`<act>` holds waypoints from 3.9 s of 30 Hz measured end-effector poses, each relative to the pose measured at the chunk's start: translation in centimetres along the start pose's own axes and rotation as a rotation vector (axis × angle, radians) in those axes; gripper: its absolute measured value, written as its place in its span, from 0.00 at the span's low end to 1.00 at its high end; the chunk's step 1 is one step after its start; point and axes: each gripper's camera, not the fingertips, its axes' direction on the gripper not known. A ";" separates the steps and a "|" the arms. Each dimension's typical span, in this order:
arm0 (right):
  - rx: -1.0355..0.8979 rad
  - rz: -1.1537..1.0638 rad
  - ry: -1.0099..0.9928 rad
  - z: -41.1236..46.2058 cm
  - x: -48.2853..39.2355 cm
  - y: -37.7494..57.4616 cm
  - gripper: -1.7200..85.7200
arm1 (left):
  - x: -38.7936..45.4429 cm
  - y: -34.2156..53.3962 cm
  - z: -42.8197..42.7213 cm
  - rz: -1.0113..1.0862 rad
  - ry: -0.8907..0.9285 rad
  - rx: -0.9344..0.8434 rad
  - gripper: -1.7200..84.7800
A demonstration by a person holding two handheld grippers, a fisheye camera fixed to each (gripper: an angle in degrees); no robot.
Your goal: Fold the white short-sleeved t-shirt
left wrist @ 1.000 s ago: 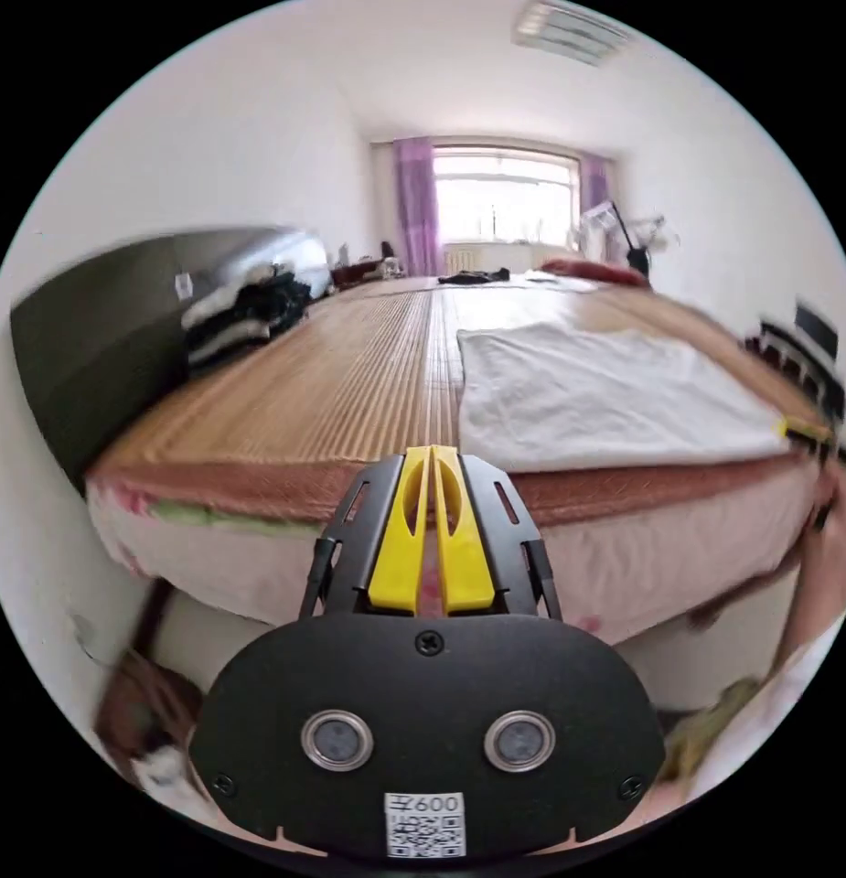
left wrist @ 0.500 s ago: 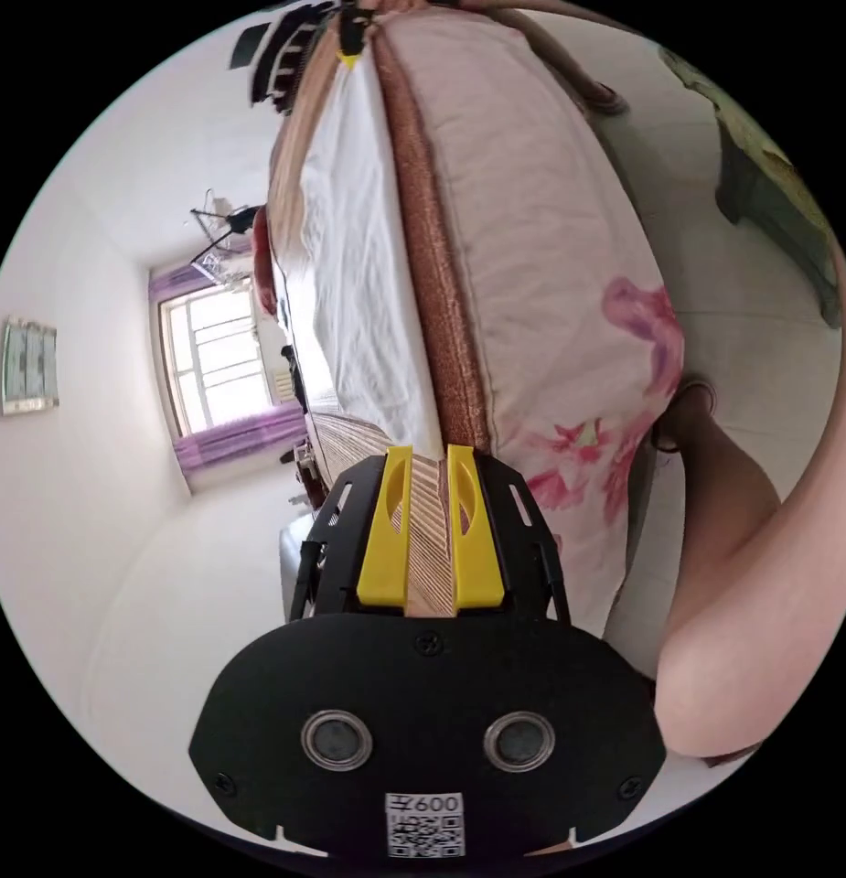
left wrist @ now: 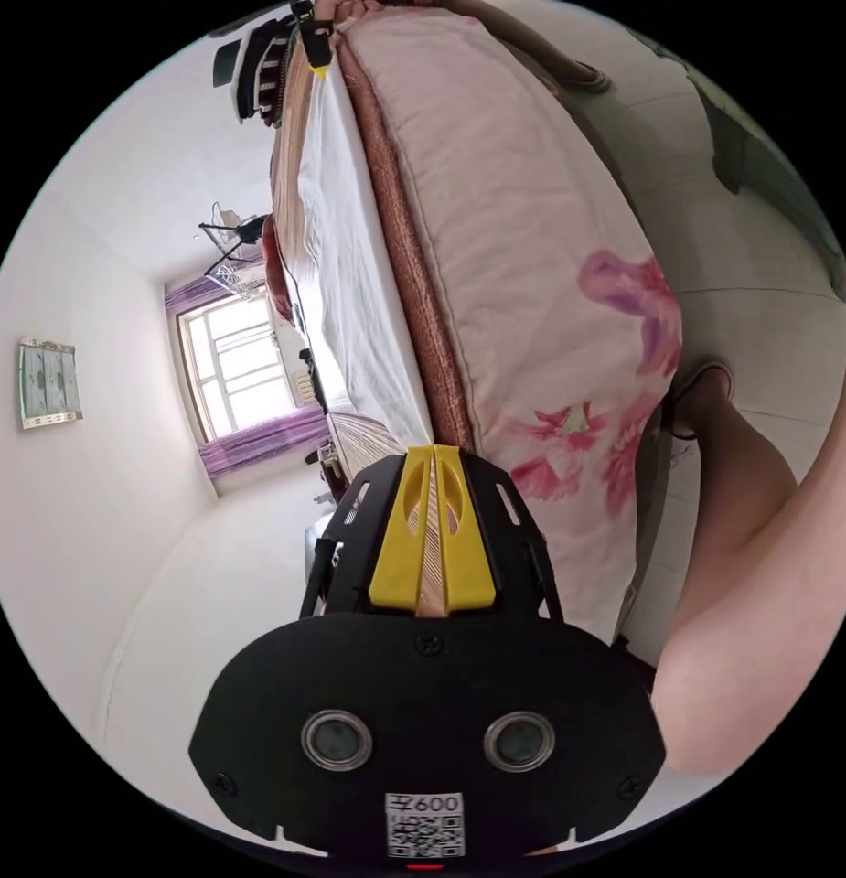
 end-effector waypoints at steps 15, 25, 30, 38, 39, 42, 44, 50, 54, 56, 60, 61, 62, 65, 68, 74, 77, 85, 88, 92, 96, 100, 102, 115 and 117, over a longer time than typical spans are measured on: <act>0.162 -0.631 -0.165 0.2 -20.6 6.4 0.08 | 0.8 0.9 -1.7 -0.075 -0.043 -0.054 0.03; 0.230 -0.942 -0.151 8.5 -42.7 6.5 0.12 | 0.6 3.0 -1.3 -0.168 -0.029 -0.043 0.03; 0.137 -1.018 -0.093 12.4 -45.6 7.8 0.07 | 1.5 4.7 -0.8 -0.196 -0.050 -0.013 0.04; 0.158 -1.152 -0.016 14.2 -47.9 11.4 0.02 | 3.6 5.9 -0.1 -0.267 -0.090 -0.040 0.05; 0.153 -1.152 -0.020 14.3 -48.0 11.5 0.01 | 4.3 5.8 0.1 -0.257 -0.111 -0.078 0.06; 0.153 -1.123 -0.033 14.5 -48.6 11.6 0.01 | 5.4 5.6 -0.1 -0.322 -0.063 -0.091 0.10; 0.153 -1.123 -0.026 14.7 -49.3 11.7 0.01 | 5.8 5.4 -0.3 -0.347 -0.041 -0.081 0.11; 0.185 -1.191 0.031 15.0 -51.4 12.5 0.01 | 6.3 4.3 0.4 -0.363 -0.066 -0.002 0.14; 0.190 -1.187 0.026 14.9 -52.3 12.3 0.01 | 6.1 4.3 2.5 -0.380 -0.084 -0.021 0.12; 0.186 -1.177 0.017 14.9 -52.9 12.1 0.01 | 6.3 4.3 3.0 -0.361 -0.068 -0.016 0.11; 0.214 -1.196 0.048 14.8 -54.0 12.5 0.01 | 7.9 4.1 2.7 -0.239 -0.181 -0.033 0.05; 0.200 -1.200 0.095 15.2 -54.5 12.6 0.01 | 8.1 4.1 2.4 -0.231 -0.186 -0.031 0.04; 0.174 -1.185 0.152 15.9 -55.1 12.5 0.01 | 8.1 4.2 2.2 -0.235 -0.191 -0.028 0.04; 0.071 -1.173 0.253 17.7 -56.0 12.2 0.01 | 8.4 4.9 1.4 -0.261 -0.217 -0.010 0.04; 0.023 -1.174 0.337 18.1 -55.1 12.0 0.01 | 9.2 5.3 1.0 -0.250 -0.226 -0.015 0.03; 0.030 -1.289 0.436 15.9 -48.9 13.2 0.01 | 10.7 7.0 -0.1 -0.252 -0.231 -0.030 0.03; -0.013 -1.334 0.500 14.5 -44.7 13.6 0.01 | 10.4 7.5 -0.5 -0.287 -0.210 -0.052 0.03; -0.125 -1.323 0.599 9.2 -36.4 12.9 0.01 | 9.2 7.8 -1.8 -0.314 -0.177 -0.072 0.03; -0.122 -1.288 0.582 6.9 -35.4 12.3 0.01 | 8.9 7.6 -2.7 -0.326 -0.147 -0.085 0.03; -0.092 -1.271 0.551 3.3 -36.0 11.6 0.01 | 7.4 7.7 -5.0 -0.383 -0.094 -0.102 0.03; -0.007 -1.243 0.564 -3.1 -36.2 9.0 0.01 | 2.9 8.8 -10.5 -0.495 -0.105 -0.135 0.03; 0.066 -1.137 0.547 -15.3 -36.0 2.7 0.01 | -2.8 9.9 -18.2 -0.521 -0.223 -0.164 0.03; 0.103 -1.107 0.562 -20.3 -36.0 0.2 0.01 | -6.9 10.6 -23.7 -0.546 -0.301 -0.174 0.03; 0.164 -0.953 0.642 -22.8 -32.0 -14.3 0.01 | -16.6 7.2 -22.9 -0.601 -0.412 -0.150 0.04; 0.166 -0.914 0.640 -22.8 -31.4 -16.5 0.01 | -18.6 6.6 -22.7 -0.626 -0.407 -0.152 0.04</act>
